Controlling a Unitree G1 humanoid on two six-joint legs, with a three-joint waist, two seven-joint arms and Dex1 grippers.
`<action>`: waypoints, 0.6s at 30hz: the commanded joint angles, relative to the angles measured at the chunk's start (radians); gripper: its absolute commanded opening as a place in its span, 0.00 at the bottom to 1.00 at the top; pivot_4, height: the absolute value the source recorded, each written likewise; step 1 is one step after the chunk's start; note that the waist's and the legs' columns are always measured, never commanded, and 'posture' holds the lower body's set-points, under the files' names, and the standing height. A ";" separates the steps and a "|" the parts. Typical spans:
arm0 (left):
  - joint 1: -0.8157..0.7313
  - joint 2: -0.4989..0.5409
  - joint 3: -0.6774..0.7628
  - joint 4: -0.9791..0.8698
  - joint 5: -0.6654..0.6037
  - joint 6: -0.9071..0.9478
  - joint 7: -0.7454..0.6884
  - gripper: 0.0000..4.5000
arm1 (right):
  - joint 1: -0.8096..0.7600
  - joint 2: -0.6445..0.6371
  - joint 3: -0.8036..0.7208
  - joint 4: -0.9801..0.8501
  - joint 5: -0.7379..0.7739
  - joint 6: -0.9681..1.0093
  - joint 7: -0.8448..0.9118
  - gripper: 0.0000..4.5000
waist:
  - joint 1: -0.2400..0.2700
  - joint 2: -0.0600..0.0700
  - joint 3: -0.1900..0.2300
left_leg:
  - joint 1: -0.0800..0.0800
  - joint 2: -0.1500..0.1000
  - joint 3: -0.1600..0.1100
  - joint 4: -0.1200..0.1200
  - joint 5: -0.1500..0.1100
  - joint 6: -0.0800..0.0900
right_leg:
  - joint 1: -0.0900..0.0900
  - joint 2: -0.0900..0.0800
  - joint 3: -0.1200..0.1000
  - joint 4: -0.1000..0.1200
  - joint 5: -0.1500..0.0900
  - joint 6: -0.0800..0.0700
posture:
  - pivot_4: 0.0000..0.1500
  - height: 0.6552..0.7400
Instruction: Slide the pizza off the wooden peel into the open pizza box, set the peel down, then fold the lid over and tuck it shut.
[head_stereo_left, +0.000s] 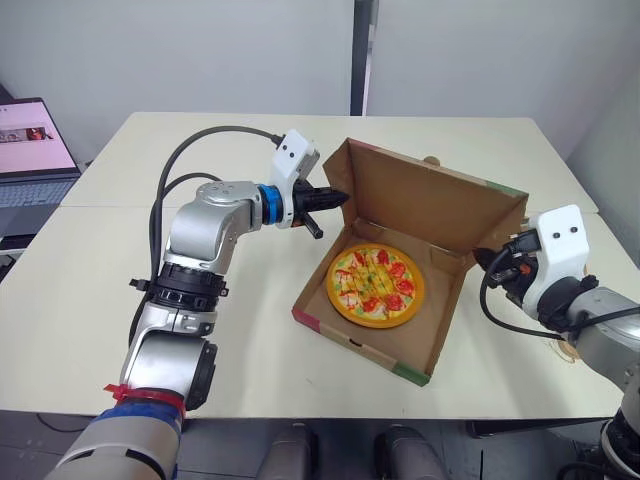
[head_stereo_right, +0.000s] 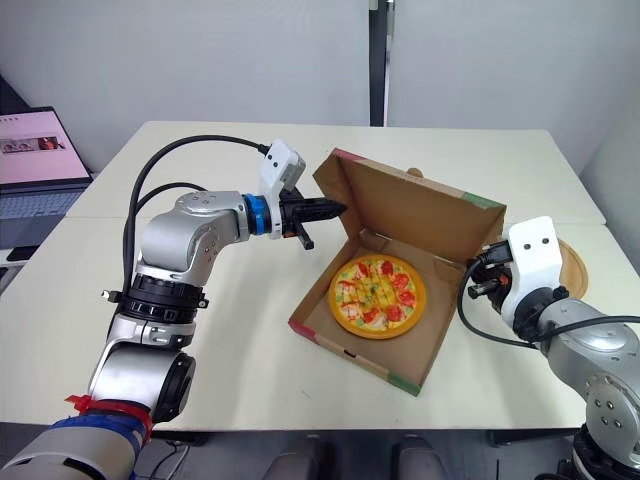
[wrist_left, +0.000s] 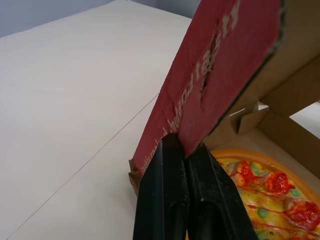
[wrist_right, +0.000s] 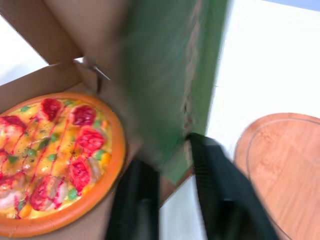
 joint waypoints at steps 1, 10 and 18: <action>-0.001 -0.017 0.010 -0.066 -0.029 0.004 0.020 0.00 | -0.053 0.011 -0.012 -0.054 -0.004 0.046 -0.002 0.00 | -0.001 0.000 0.000 | 0.000 0.000 0.000 0.000 0.000 0.000 | 0.000 0.000 0.000 0.000 0.000 0.000 | 1.00 0.90; 0.035 -0.032 0.028 -0.129 -0.047 0.039 0.083 0.00 | -0.090 -0.012 0.103 0.040 -0.069 -0.039 0.016 0.00 | -0.004 0.000 0.000 | 0.000 0.000 0.001 -0.001 0.000 0.000 | -0.001 0.000 0.001 0.000 0.000 0.000 | 1.00 0.90; 0.059 -0.036 0.045 -0.164 -0.062 0.071 0.130 0.00 | -0.165 -0.015 0.168 0.148 -0.106 -0.102 0.044 0.00 | -0.007 0.000 0.000 | 0.000 0.000 0.001 -0.001 0.000 0.000 | -0.001 0.000 0.001 0.000 0.000 0.000 | 1.00 0.90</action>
